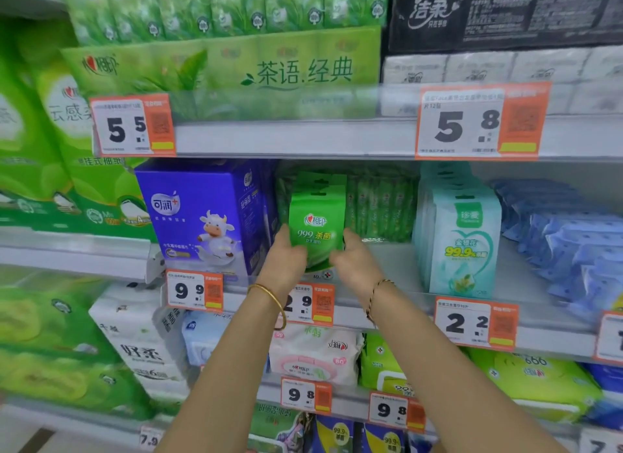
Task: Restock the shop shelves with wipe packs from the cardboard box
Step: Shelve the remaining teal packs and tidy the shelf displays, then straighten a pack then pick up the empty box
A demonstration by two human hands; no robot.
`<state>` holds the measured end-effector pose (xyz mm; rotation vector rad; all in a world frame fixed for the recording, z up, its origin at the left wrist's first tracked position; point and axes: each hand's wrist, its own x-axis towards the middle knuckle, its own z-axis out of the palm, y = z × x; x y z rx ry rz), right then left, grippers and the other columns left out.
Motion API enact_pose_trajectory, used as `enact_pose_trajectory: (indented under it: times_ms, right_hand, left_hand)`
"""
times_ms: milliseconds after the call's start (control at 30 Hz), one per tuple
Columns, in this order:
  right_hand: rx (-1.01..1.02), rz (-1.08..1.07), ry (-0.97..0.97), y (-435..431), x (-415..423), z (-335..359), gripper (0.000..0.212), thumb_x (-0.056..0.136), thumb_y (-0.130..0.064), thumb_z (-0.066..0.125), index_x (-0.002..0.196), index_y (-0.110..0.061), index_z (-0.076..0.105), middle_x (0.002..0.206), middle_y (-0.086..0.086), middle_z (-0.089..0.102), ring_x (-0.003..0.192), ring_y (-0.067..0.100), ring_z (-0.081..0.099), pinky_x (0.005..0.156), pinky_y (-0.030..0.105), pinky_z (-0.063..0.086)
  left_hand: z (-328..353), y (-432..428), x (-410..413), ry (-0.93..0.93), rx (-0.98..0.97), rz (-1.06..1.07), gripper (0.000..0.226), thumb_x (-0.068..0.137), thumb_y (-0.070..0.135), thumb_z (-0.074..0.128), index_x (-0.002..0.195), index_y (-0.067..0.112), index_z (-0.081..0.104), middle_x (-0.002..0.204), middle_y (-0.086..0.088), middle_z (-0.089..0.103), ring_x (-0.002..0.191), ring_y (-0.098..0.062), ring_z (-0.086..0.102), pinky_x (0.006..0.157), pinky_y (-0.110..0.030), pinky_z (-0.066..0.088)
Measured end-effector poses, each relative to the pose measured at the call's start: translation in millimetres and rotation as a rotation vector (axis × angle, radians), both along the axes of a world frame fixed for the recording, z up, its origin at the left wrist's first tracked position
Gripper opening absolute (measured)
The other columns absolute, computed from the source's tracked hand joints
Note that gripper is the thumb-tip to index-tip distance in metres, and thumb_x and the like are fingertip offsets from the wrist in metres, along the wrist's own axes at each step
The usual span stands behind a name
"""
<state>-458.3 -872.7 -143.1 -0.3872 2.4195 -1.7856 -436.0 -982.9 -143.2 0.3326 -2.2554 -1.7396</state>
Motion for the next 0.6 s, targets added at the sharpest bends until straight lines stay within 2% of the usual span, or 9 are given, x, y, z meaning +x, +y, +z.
enact_pose_trajectory:
  times_ms: [33, 100, 300, 367, 433, 467, 533, 600]
  right_hand:
    - [0.024, 0.015, 0.033, -1, 1, -1, 0.037, 0.089, 0.003, 0.044, 0.125, -0.007, 0.046, 0.109, 0.004, 0.056, 0.103, 0.020, 0.056, 0.072, 0.020, 0.044]
    - [0.022, 0.032, 0.062, -2, 2, -2, 0.036, 0.087, 0.005, 0.045, 0.121, -0.007, 0.047, 0.102, 0.002, 0.055, 0.101, 0.018, 0.055, 0.081, 0.023, 0.042]
    - [0.012, 0.045, 0.081, -5, 5, 2, 0.037, 0.086, 0.004, 0.047, 0.122, -0.006, 0.045, 0.101, 0.001, 0.054, 0.099, 0.017, 0.054, 0.081, 0.024, 0.040]
    - [0.011, 0.029, 0.108, -4, 9, 4, 0.038, 0.087, 0.002, 0.049, 0.124, -0.006, 0.044, 0.108, 0.004, 0.056, 0.101, 0.017, 0.054, 0.080, 0.022, 0.039]
    - [0.033, 0.010, 0.183, 2, 17, 6, 0.047, 0.085, 0.004, 0.049, 0.131, -0.007, 0.040, 0.123, 0.007, 0.054, 0.113, 0.019, 0.052, 0.088, 0.018, 0.037]
    - [0.066, 0.007, 0.236, 10, 24, 7, 0.054, 0.084, 0.006, 0.048, 0.135, -0.007, 0.037, 0.133, 0.008, 0.049, 0.123, 0.020, 0.046, 0.094, 0.014, 0.032]
    - [0.157, 0.017, 0.339, 33, 44, 4, 0.066, 0.084, 0.009, 0.046, 0.145, -0.009, 0.026, 0.149, 0.006, 0.032, 0.139, 0.016, 0.027, 0.102, 0.004, 0.013]
    - [0.210, 0.028, 0.413, 67, 70, -6, 0.067, 0.086, 0.009, 0.045, 0.146, -0.014, 0.026, 0.150, -0.002, 0.028, 0.139, 0.006, 0.022, 0.104, -0.002, 0.006]
  left_hand:
    - [-1, 0, 1, 0.006, -0.044, -0.005, 0.045, 0.081, -0.009, 0.043, 0.123, 0.008, 0.050, 0.111, -0.010, 0.062, 0.104, -0.022, 0.057, 0.088, -0.030, 0.045]
    - [-4, 1, 3, 0.011, -0.102, 0.008, 0.050, 0.080, -0.012, 0.045, 0.125, 0.009, 0.047, 0.114, -0.011, 0.062, 0.109, -0.024, 0.058, 0.095, -0.032, 0.046]
    - [-2, 8, 7, -0.022, -0.184, 0.044, 0.048, 0.080, -0.014, 0.044, 0.124, 0.005, 0.040, 0.112, -0.010, 0.057, 0.104, -0.024, 0.055, 0.085, -0.030, 0.046]
    - [-2, 10, 10, 0.022, -0.246, 0.087, 0.056, 0.078, -0.012, 0.046, 0.132, 0.001, 0.035, 0.130, -0.017, 0.049, 0.124, -0.032, 0.046, 0.103, -0.038, 0.041]
    - [-3, 20, 23, 0.055, -0.434, 0.129, 0.071, 0.080, -0.010, 0.046, 0.145, -0.001, 0.020, 0.152, -0.021, 0.023, 0.143, -0.033, 0.019, 0.119, -0.034, 0.017]
    - [-4, 28, 33, 0.104, -0.515, 0.124, 0.074, 0.081, -0.010, 0.044, 0.147, 0.000, 0.014, 0.155, -0.019, 0.013, 0.146, -0.029, 0.010, 0.119, -0.030, 0.010]
    - [-9, 51, 58, 0.252, -0.610, 0.080, 0.075, 0.080, -0.009, 0.044, 0.148, 0.006, 0.015, 0.158, -0.015, 0.009, 0.147, -0.023, 0.007, 0.119, -0.029, 0.011]
    - [-21, 79, 82, 0.343, -0.668, 0.010, 0.072, 0.080, -0.006, 0.042, 0.147, 0.008, 0.023, 0.157, -0.012, 0.013, 0.146, -0.022, 0.013, 0.119, -0.030, 0.015]
